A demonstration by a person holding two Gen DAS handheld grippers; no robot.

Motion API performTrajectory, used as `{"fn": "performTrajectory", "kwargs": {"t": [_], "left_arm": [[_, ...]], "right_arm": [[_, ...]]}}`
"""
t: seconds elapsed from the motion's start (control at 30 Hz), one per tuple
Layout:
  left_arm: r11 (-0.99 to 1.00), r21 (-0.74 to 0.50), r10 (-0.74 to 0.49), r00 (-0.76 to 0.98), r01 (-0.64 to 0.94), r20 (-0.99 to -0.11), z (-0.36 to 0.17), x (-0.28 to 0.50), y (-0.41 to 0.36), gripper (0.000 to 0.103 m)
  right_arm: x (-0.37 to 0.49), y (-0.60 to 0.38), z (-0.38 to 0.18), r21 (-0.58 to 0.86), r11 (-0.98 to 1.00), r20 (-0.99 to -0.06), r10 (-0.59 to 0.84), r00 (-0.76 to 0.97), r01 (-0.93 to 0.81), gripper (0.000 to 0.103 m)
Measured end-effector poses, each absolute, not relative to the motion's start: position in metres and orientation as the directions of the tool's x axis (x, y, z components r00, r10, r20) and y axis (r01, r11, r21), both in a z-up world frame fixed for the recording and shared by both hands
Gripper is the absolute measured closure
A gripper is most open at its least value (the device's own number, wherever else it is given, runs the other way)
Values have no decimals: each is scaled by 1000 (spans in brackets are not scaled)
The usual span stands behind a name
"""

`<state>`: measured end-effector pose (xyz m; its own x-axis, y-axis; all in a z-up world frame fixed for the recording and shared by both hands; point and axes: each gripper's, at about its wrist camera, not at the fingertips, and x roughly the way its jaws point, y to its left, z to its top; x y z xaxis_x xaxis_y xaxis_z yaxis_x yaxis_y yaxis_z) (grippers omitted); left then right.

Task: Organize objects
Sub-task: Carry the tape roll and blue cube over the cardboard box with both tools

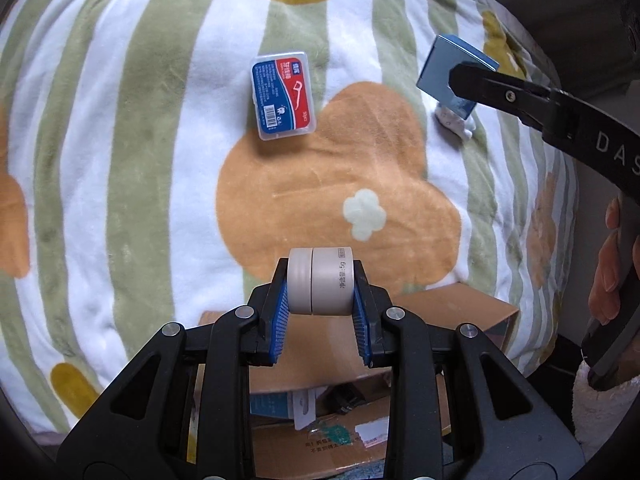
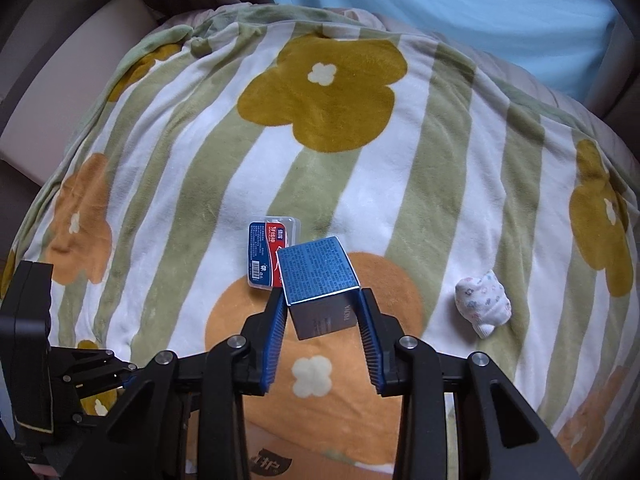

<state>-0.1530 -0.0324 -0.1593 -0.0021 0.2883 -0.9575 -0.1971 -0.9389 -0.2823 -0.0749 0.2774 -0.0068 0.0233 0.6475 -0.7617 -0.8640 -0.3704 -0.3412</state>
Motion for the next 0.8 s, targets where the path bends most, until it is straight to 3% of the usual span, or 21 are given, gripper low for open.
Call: {"fn": "performTrajectory", "kwargs": {"t": [0.4, 0.8], "left_arm": [[-928, -290, 313, -66, -234, -948, -93, -112, -38, 78], [-921, -296, 321, -63, -255, -945, -99, -45, -40, 78]], "right_arm": [[-57, 175, 29, -328, -319, -732, 681, 25, -889, 70], [-31, 96, -7, -285, -314, -769, 639, 21, -906, 70]]}}
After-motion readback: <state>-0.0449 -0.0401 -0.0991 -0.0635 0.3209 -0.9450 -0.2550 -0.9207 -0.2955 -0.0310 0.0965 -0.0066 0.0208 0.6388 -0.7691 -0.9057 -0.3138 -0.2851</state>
